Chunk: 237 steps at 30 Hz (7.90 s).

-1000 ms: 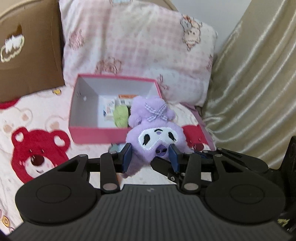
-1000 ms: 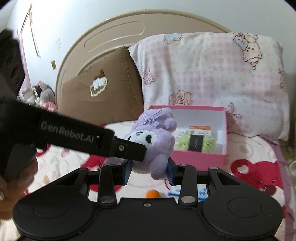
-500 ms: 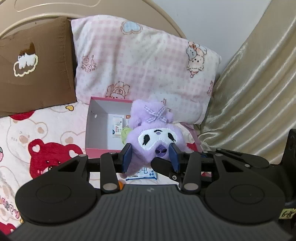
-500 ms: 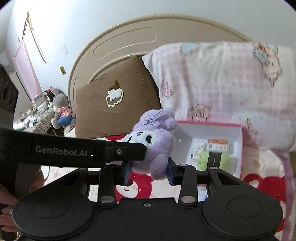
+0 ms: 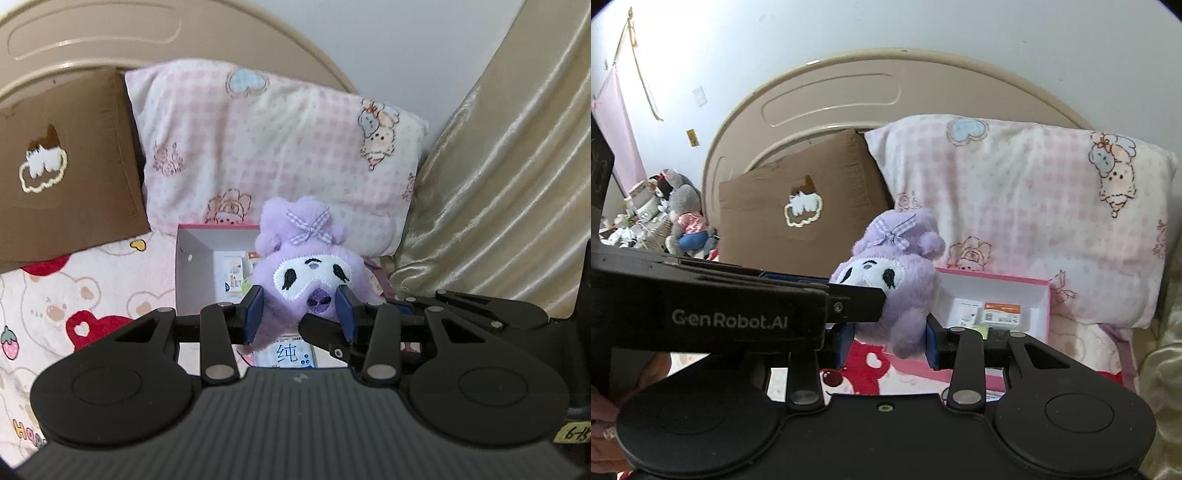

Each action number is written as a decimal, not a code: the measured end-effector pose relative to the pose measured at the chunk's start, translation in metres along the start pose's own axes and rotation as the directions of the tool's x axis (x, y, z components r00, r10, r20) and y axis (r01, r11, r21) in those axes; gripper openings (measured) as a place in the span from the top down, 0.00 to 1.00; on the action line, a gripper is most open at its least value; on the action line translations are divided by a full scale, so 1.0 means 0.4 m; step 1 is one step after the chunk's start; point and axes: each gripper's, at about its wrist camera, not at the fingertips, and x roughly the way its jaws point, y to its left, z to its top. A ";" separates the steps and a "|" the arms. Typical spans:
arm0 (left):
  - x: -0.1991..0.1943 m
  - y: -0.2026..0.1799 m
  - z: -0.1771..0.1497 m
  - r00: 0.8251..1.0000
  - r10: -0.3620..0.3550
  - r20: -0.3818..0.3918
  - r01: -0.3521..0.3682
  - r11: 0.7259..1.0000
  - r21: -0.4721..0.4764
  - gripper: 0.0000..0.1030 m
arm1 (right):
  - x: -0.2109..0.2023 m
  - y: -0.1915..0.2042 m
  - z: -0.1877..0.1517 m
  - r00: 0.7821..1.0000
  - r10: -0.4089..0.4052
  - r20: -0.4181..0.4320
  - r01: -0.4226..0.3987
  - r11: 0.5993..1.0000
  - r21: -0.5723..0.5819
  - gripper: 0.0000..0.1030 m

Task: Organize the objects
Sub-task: 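Lift the plush toy with the left tool and carry it over the pink box, then lower the plush toy into the pink box and open the left tool, then move the open left tool back to the wet-wipes pack, then close the left tool on the edge of the wet-wipes pack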

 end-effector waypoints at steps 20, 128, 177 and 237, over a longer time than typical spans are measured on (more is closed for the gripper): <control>0.412 0.089 0.040 0.995 0.098 -0.014 -0.098 0.995 -0.023 0.61 | 0.376 -0.237 0.006 0.988 0.122 -0.098 -0.121 0.992 0.020 0.58; 0.425 0.063 -0.481 0.991 0.025 -0.133 -0.012 0.995 0.095 0.32 | 0.156 -0.282 -0.489 0.999 -0.039 -0.032 0.029 0.964 -0.263 0.15; 0.792 0.121 -0.491 0.989 0.061 -0.133 -0.064 0.998 -0.017 0.07 | 0.521 -0.428 -0.617 1.000 0.013 0.017 -0.010 0.988 -0.154 0.13; 0.732 0.095 -0.576 0.999 -0.019 -0.028 0.016 0.996 -0.087 0.45 | 0.482 -0.355 -0.628 0.996 -0.085 0.015 0.086 0.994 -0.061 0.27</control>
